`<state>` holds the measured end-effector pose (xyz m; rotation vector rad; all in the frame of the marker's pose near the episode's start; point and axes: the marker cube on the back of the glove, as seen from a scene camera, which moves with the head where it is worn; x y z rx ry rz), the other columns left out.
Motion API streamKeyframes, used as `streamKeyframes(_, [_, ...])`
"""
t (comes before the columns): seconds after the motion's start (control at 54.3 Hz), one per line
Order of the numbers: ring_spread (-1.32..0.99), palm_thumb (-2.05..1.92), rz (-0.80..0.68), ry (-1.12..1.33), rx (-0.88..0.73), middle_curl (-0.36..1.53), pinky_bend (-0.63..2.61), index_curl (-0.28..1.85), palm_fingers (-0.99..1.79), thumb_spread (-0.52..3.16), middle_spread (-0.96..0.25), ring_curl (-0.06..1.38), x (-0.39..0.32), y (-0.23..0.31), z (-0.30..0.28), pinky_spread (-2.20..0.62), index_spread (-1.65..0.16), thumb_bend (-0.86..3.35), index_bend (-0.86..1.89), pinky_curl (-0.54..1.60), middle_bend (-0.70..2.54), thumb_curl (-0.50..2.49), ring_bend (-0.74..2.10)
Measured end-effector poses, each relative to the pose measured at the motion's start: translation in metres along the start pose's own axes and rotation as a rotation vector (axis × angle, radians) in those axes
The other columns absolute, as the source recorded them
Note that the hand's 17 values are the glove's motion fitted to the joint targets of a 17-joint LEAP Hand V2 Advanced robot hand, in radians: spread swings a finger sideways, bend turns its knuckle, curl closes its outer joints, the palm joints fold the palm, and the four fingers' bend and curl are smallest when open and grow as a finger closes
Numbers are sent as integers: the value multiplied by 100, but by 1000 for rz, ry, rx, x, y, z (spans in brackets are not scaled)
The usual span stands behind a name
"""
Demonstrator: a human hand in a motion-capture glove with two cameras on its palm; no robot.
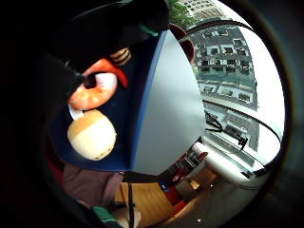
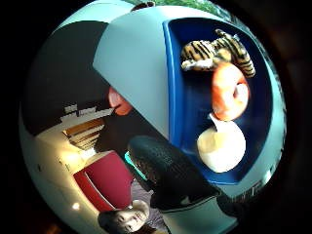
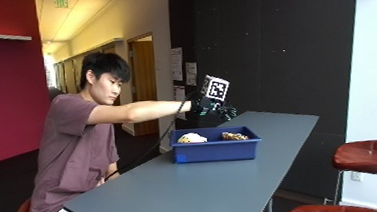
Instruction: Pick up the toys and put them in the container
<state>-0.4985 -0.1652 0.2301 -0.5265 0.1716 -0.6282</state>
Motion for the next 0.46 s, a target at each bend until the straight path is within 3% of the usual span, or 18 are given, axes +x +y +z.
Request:
streamKeyframes(0.129, [-2, -14, -65, -9, 78, 44, 102, 52, -41, 104, -3, 30, 6, 4, 0, 0, -19, -11, 4, 46, 15, 40, 50])
streamKeyframes(0.46, [1, -13, -68, -10, 221, 32, 83, 35, -21, 110, -1, 28, 20, 31, -7, 5, -19, -9, 11, 37, 12, 26, 43])
